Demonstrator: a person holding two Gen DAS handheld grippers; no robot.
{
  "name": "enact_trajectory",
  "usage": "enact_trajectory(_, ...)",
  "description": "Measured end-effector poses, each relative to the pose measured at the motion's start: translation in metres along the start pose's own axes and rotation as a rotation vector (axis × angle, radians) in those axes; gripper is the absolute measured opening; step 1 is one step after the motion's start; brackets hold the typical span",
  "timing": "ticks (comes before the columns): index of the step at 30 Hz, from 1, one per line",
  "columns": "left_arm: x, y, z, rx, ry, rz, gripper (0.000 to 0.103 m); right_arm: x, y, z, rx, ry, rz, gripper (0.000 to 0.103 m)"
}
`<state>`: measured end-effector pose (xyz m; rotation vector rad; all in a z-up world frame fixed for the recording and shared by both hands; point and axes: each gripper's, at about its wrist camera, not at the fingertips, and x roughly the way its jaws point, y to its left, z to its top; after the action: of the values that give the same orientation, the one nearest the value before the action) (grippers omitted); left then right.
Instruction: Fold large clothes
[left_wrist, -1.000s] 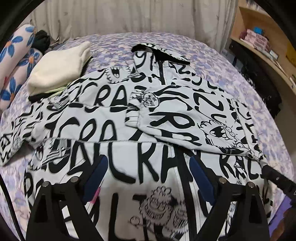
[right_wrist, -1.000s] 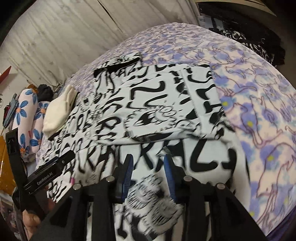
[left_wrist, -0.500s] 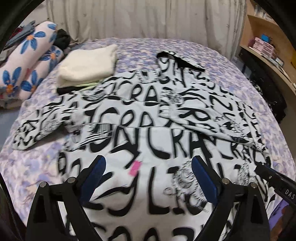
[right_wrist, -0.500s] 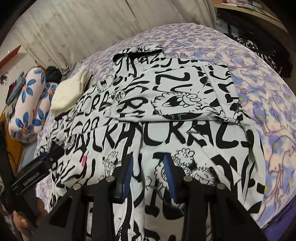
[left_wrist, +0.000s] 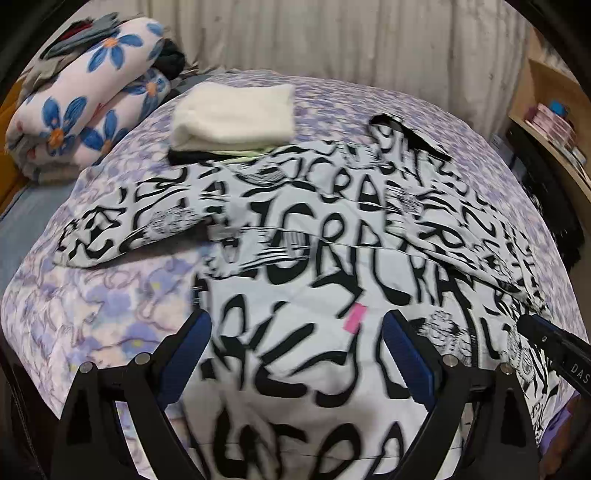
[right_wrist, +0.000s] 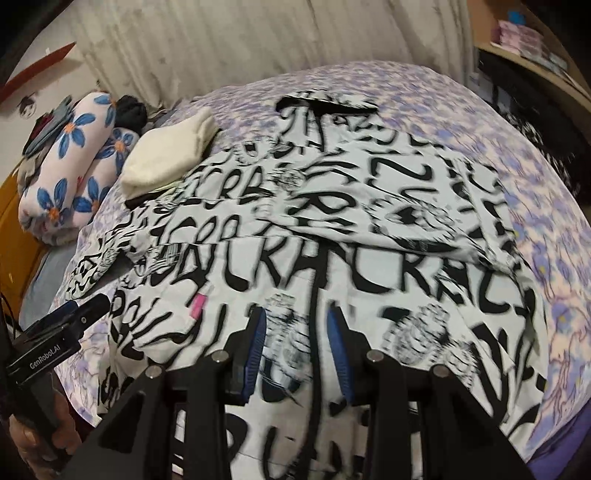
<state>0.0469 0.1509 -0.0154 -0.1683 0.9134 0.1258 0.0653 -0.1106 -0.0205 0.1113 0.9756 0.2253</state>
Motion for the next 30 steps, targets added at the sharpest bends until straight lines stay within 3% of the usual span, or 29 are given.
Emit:
enact_trajectory(9, 0.015, 0.074, 0.003, -0.112, 0.001, 0.032, 0.093, 0.028, 0.078, 0.019, -0.125, -0.019, 0.031, 0.034)
enact_trajectory(19, 0.050, 0.166, 0.002, -0.315, 0.030, -0.017, 0.093, 0.079, 0.149, 0.034, -0.216, 0.020, 0.075, 0.034)
enact_trajectory(23, 0.070, 0.213, 0.004, -0.432, 0.029, -0.071, 0.093, 0.097, 0.168, 0.036, -0.234, 0.028, 0.088, 0.034)
enact_trajectory(27, 0.093, 0.263, 0.003, -0.599, 0.015, -0.205, 0.093, 0.114, 0.183, 0.035, -0.248, 0.054, 0.097, 0.034)
enact_trajectory(30, 0.112, 0.291, 0.000, -0.704, 0.012, -0.243, 0.093, 0.125, 0.191, 0.034, -0.258, 0.070, 0.093, 0.034)
